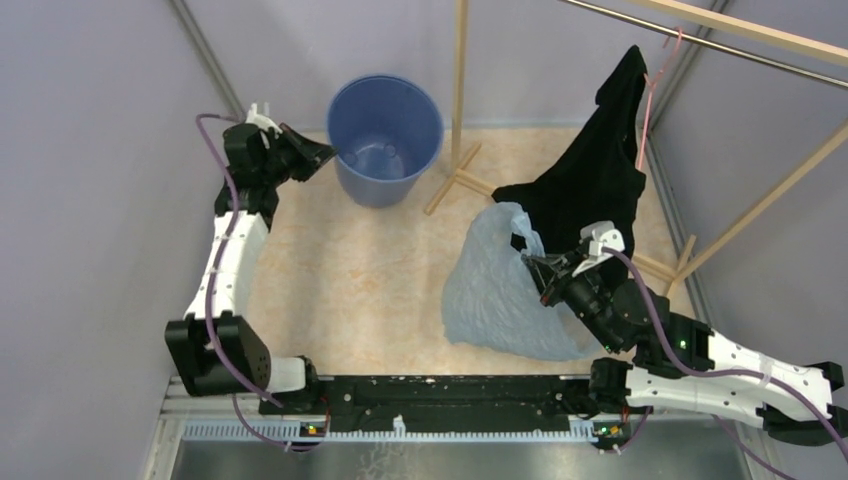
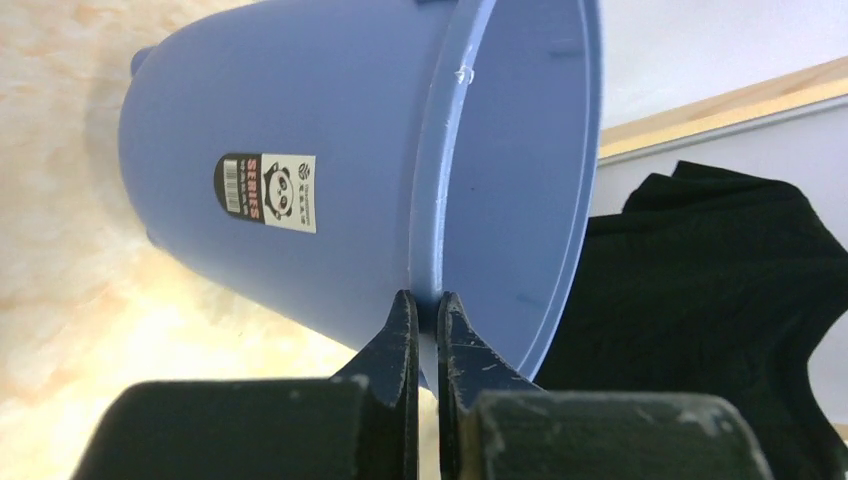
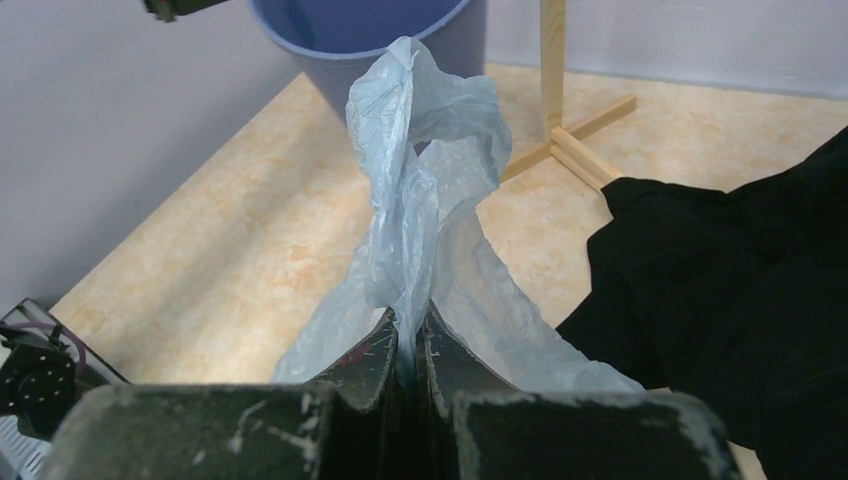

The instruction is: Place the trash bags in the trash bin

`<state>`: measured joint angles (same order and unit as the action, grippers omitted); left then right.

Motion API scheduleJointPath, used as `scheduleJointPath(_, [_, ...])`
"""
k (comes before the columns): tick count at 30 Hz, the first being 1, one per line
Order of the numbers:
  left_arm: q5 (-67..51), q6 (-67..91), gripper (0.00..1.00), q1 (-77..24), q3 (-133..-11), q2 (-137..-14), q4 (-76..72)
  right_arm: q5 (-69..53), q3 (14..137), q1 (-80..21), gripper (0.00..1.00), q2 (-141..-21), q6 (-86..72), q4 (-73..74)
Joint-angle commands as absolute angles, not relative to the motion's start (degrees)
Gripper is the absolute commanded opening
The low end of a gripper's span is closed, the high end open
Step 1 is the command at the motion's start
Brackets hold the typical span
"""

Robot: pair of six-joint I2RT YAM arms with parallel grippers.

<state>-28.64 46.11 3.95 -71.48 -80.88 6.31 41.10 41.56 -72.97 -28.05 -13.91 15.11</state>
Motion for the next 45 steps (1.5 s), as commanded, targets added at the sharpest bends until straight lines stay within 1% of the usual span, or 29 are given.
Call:
scheduleJointPath(1, [-24.8, 38.4, 0.0, 6.0, -71.7, -68.1, 17.5, 41.9, 44.6, -73.2, 0.0, -26.2, -12.3, 14.8])
scheduleJointPath(3, [-23.8, 37.4, 0.0, 6.5, -70.3, -63.8, 21.2, 42.2, 45.0, -73.2, 0.0, -26.1, -11.4, 14.3])
scheduleJointPath(5, [-25.5, 37.4, 0.0, 7.0, -68.9, -60.2, 23.8, 42.7, 45.4, -73.2, 0.0, -26.4, -10.4, 13.4])
scheduleJointPath(10, [-38.0, 41.3, 0.0, 7.0, -64.2, -53.5, 24.8, 42.8, 47.4, -73.2, 0.0, -28.6, -8.7, 11.9])
scheduleJointPath(15, [-46.1, 42.2, 0.0, 5.9, -64.5, -49.9, 25.6, 41.6, 51.0, -73.3, 0.0, -31.7, -7.2, 10.9])
scheduleJointPath(17, [-48.5, 44.6, 0.0, 5.2, -63.3, -49.4, 23.8, 41.1, 52.4, -73.3, 0.0, -32.4, -6.5, 10.2])
scheduleJointPath(22, [-55.0, 51.5, 0.0, 5.2, -55.9, -48.4, 13.9, 40.7, 57.3, -73.2, 0.0, -32.9, -4.9, 9.2])
scheduleJointPath(27, [-54.0, 47.2, 0.0, 5.2, -52.2, -49.3, 16.6, 37.8, 62.6, -73.2, 0.0, -32.4, -1.5, 4.6])
scheduleJointPath(30, [-56.0, 48.3, 0.0, 5.2, -49.7, -50.3, 13.4, 30.9, 66.2, -73.2, 0.0, -33.9, 2.7, -1.2])
scheduleJointPath(33, [-57.5, 52.7, 0.0, 5.2, -47.8, -52.0, 7.0, 22.8, 72.5, -73.2, 0.0, -39.9, 4.6, -4.9])
scheduleJointPath(37, [-57.0, 56.7, 0.0, 5.2, -47.7, -54.2, 1.5, 16.3, 80.0, -73.2, 0.0, -48.6, 3.2, -8.2])
scheduleJointPath(41, [-53.6, 56.2, 0.0, 5.2, -47.8, -56.1, 1.5, 10.9, 84.5, -73.2, 0.0, -55.3, 0.9, -13.3])
scheduleJointPath(45, [-51.0, 54.7, 0.0, 5.3, -47.8, -59.1, 2.9, 9.6, 87.6, -73.2, 0.0, -60.2, 0.9, -15.9])
